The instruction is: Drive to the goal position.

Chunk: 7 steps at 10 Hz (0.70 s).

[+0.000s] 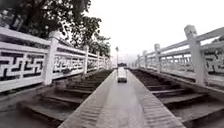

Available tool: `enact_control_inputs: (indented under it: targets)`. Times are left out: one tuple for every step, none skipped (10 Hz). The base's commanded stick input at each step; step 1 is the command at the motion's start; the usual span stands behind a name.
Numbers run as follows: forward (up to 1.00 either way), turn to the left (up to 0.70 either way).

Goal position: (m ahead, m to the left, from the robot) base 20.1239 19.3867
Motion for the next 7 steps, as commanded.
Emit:
enact_control_inputs:
  targets:
    - [0.69,-0.14]
    - [0.69,-0.07]
    - [0.69,0.01]
    - [0.69,0.01]
    - [0.69,0.01]
    - [0.69,0.01]
    - [0.69,0.01]
